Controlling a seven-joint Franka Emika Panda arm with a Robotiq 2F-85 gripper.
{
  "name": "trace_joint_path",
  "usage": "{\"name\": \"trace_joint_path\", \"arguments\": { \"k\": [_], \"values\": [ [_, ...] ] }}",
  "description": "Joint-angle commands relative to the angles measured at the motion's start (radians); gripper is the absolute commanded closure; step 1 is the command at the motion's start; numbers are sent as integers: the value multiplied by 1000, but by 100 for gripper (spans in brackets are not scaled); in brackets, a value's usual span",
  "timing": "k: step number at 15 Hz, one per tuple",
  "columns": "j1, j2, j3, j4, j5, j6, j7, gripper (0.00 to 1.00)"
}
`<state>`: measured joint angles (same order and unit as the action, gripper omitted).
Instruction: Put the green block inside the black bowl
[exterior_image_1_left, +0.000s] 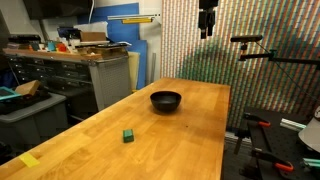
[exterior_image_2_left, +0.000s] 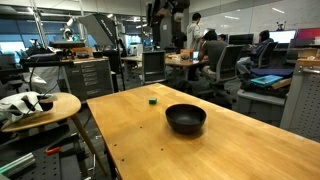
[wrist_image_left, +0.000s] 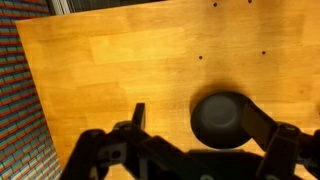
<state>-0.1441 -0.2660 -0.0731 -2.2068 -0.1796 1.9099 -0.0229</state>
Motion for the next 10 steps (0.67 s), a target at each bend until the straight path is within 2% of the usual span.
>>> {"name": "trace_joint_path", "arguments": {
  "k": [1,7,10],
  "values": [
    [12,0,-11,2,-3,-3,2,0],
    [13,18,-4,17,32,0,74,0],
    [21,55,14,37,83,13,219,0]
  ]
}}
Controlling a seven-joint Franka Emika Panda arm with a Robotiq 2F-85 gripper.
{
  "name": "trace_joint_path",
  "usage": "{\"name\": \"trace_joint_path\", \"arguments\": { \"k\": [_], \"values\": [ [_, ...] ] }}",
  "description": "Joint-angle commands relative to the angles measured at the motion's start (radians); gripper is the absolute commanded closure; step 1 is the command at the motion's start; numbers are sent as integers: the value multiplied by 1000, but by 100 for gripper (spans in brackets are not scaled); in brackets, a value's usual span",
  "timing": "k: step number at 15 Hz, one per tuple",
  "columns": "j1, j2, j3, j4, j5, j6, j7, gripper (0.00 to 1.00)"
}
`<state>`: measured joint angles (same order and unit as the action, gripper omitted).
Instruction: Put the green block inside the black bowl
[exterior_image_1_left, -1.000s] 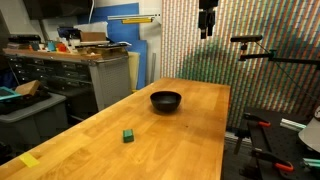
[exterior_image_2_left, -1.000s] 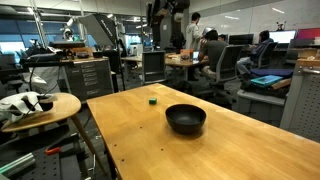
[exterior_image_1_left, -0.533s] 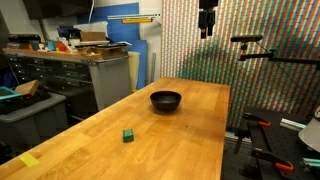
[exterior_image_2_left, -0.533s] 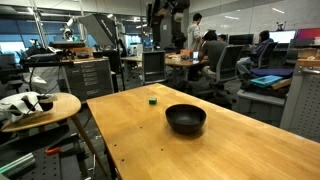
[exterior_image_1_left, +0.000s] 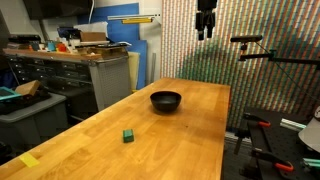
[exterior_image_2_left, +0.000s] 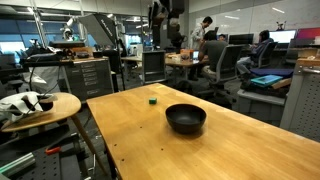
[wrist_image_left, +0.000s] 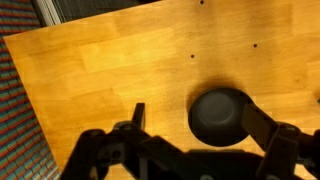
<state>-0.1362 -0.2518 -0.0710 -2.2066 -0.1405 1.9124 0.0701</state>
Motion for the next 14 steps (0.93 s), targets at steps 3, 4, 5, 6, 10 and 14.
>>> {"name": "trace_joint_path", "arguments": {
  "k": [3,4,5,6,10,14],
  "values": [
    [24,88,44,39,73,82,304,0],
    [31,112,57,44,77,106,362,0],
    [37,134,70,49,70,130,421,0],
    [46,160,84,53,64,163,483,0],
    [90,265,121,87,19,246,716,0],
    [151,377,121,144,10,260,885,0]
  ]
}}
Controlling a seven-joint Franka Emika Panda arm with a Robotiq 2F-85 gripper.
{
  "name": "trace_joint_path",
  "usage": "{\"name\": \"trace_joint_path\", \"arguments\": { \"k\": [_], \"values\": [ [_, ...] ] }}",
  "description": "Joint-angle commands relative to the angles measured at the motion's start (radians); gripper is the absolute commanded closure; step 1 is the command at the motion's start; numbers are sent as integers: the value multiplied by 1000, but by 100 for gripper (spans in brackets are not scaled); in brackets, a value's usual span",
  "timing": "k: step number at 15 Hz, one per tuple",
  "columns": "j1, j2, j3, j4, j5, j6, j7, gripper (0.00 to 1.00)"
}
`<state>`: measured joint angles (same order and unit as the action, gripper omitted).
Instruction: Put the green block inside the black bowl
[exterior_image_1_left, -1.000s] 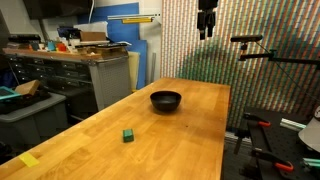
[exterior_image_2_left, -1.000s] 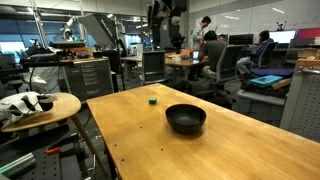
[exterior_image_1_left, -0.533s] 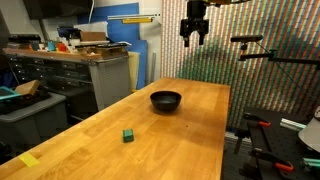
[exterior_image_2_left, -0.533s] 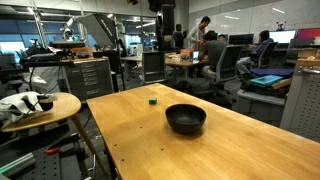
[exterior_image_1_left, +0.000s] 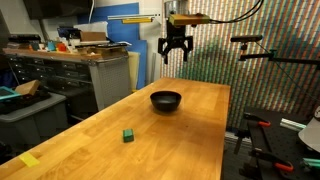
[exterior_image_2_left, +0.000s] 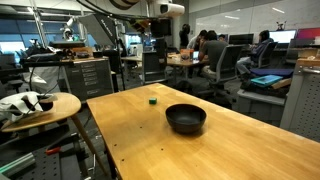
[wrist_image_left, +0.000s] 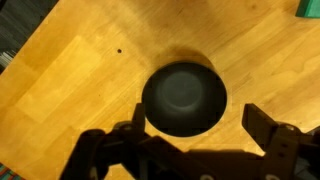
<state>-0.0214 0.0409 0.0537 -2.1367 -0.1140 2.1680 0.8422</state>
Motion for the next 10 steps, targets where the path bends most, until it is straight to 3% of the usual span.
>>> {"name": "trace_joint_path", "arguments": {
  "k": [1,10],
  "values": [
    [51,108,-6,88,-8,11,137,0],
    [158,295,-7,198,18,137,154,0]
  ]
}}
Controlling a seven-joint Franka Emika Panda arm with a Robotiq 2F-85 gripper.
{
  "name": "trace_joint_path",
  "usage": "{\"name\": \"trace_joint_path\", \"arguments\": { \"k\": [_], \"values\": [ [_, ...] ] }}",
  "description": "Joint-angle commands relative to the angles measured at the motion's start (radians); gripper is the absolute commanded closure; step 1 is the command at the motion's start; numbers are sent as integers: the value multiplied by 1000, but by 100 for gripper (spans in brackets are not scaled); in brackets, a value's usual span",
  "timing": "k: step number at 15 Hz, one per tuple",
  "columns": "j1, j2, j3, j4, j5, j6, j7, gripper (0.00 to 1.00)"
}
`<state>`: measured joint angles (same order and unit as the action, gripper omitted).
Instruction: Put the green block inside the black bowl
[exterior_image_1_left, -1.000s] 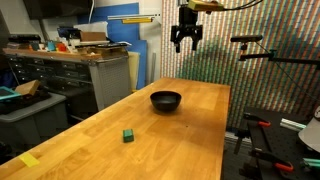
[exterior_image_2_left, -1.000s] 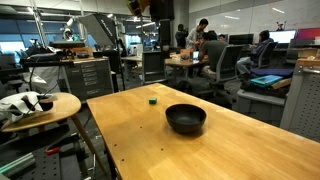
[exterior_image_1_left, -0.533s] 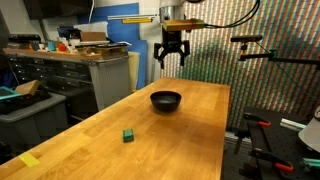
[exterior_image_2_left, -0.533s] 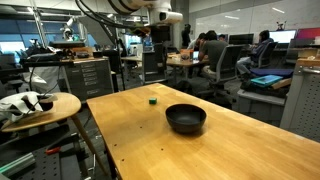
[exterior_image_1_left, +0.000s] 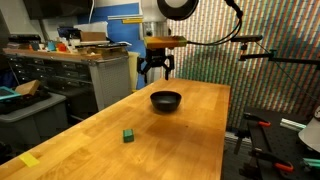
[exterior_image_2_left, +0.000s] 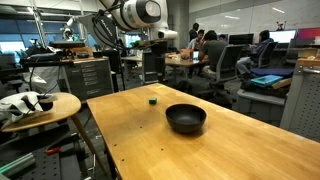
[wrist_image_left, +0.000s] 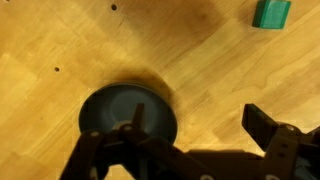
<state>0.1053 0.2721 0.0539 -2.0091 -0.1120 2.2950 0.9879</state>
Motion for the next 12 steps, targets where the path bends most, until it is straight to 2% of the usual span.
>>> {"name": "trace_joint_path", "arguments": {
  "k": [1,12],
  "values": [
    [40,81,-9,84,17,12,8,0],
    [123,319,-5,288,83,1,-14,0]
  ]
}}
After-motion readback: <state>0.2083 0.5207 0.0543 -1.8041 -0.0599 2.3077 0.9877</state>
